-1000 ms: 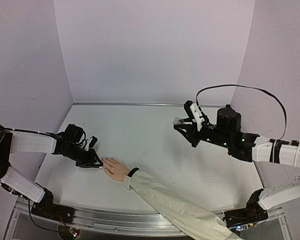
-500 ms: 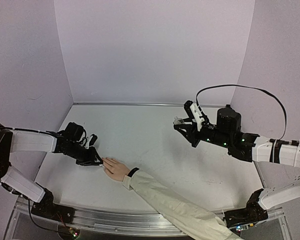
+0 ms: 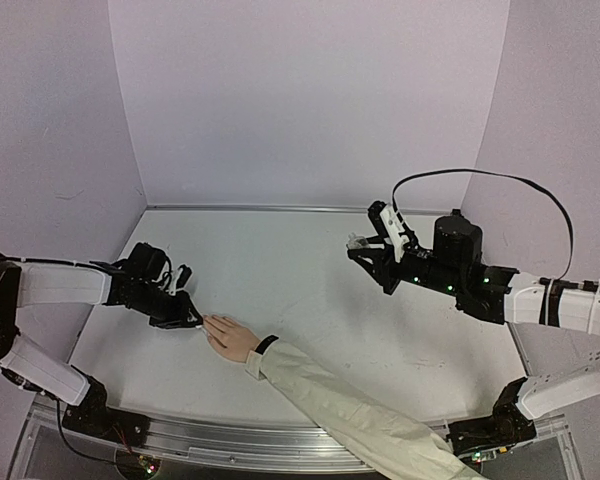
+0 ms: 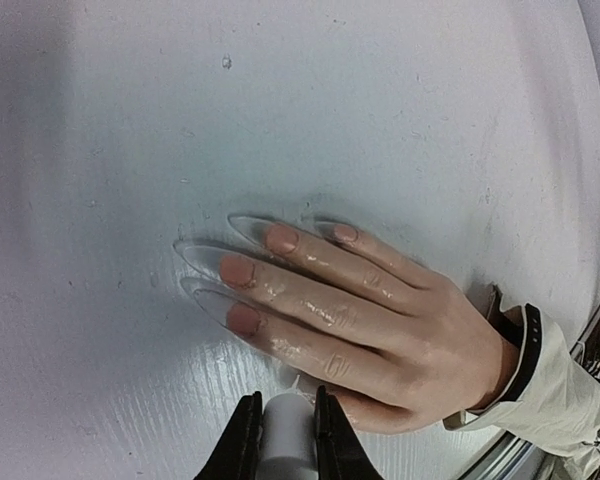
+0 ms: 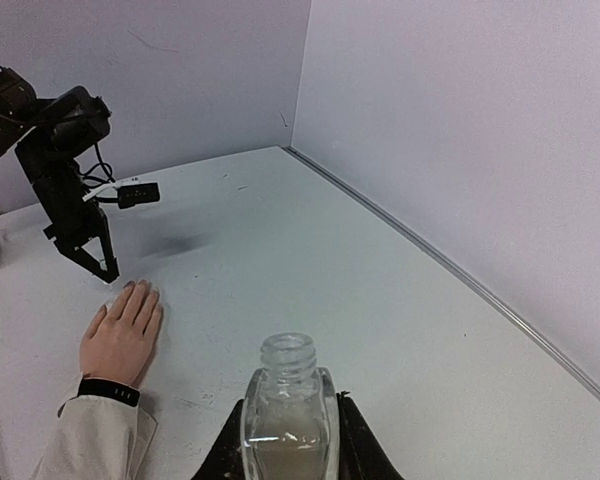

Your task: Paint the nails

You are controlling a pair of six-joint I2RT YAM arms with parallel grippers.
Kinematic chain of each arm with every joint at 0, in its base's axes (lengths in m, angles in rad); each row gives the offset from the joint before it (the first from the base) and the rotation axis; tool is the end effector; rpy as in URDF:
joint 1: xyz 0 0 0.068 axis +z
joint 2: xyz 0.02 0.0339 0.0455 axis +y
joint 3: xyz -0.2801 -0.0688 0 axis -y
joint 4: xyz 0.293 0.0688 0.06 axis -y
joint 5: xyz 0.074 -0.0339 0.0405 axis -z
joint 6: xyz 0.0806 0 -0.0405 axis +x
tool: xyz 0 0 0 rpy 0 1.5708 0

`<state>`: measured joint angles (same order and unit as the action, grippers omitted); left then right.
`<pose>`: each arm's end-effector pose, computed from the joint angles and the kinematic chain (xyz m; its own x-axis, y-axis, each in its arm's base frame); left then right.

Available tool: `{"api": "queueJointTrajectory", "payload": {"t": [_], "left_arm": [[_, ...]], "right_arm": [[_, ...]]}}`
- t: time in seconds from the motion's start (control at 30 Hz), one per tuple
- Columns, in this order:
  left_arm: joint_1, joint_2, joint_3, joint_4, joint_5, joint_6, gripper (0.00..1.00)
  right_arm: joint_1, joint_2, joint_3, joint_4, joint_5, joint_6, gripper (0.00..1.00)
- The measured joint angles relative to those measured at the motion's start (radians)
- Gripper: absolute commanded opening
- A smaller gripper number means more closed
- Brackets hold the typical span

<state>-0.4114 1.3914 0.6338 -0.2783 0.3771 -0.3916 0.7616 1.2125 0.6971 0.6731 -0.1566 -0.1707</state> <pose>0.2631 -0.1472 0.1032 -0.9364 0.0214 -0.3503 0.2017 0.8496 -0.4874 0.2504 0.2561 0.3077 0.2467 0.0034 -0.9691 -0.7623 0.6182 -0.1919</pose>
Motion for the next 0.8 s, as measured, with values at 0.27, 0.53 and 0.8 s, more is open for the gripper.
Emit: {"api": "queueJointTrajectory", "payload": {"t": [0.27,0.53,0.8], "left_arm": [[0.0,-0.091,0.0,-0.048,-0.034,0.003,0.0],[-0.01,-0.111,0.0,-0.063,-0.015,0.0,0.0],[-0.04,-0.079,0.0,-0.051,-0.002,-0.007,0.0]], "right_arm": [[0.0,0.0,0.0,0.0,-0.001,0.0,0.0],[0.0,-0.002,-0.007,0.0,-0.001,0.001,0.0],[0.0,-0.008,-0.017,0.001,-0.001,0.002,0.0]]}}
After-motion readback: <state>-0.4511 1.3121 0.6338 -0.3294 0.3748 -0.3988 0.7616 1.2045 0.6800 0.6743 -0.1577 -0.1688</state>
